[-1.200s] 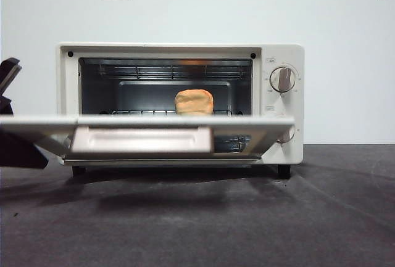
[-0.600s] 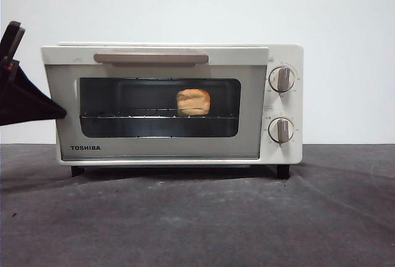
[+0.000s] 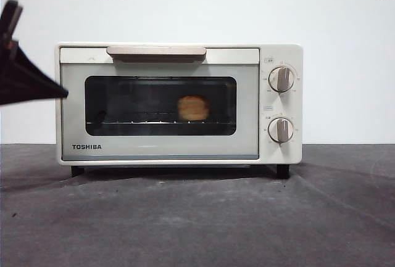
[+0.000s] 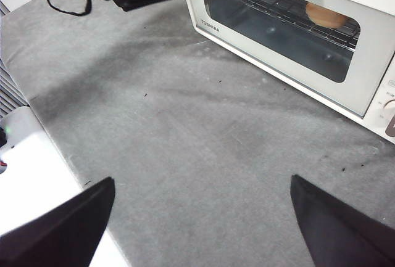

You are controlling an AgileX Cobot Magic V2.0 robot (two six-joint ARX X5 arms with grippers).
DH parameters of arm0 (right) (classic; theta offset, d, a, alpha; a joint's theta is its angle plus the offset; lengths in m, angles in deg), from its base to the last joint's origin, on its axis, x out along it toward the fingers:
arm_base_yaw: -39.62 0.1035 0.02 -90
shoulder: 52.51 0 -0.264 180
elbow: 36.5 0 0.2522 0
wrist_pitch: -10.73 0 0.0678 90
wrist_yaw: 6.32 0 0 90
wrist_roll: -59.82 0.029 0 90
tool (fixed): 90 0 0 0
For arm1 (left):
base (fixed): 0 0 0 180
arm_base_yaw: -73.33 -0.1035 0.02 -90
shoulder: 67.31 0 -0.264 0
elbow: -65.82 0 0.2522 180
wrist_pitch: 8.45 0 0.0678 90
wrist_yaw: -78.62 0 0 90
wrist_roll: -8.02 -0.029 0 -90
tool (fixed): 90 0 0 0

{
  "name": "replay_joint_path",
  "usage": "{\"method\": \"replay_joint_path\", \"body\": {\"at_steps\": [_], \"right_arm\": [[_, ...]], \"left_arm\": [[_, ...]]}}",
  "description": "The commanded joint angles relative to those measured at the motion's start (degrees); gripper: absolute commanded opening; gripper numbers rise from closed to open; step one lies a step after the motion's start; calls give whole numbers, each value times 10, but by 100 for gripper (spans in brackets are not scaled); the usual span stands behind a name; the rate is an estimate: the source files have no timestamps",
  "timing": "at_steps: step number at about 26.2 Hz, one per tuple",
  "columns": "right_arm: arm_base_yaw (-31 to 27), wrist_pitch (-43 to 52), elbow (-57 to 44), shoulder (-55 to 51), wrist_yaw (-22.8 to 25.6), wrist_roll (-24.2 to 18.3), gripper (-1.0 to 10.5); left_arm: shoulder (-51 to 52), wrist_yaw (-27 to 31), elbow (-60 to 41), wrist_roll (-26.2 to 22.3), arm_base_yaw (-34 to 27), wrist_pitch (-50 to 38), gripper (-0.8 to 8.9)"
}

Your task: The left arm flap open the oven, the right arm pick bread and place it into oven, the left arm flap close the oven

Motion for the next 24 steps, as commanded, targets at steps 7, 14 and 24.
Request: {"method": "replay_joint_path", "body": {"at_steps": [7,14,24], "right_arm": [[3,8,5,4,15,4,449],[3,24,5,4,18,4,449],[3,37,5,5,36,3,449]], "left_arm": [[161,47,10,-62,26,123,16],[296,126,58,-154,55,320,16],[388,236,173,-274,99,569,16]]}}
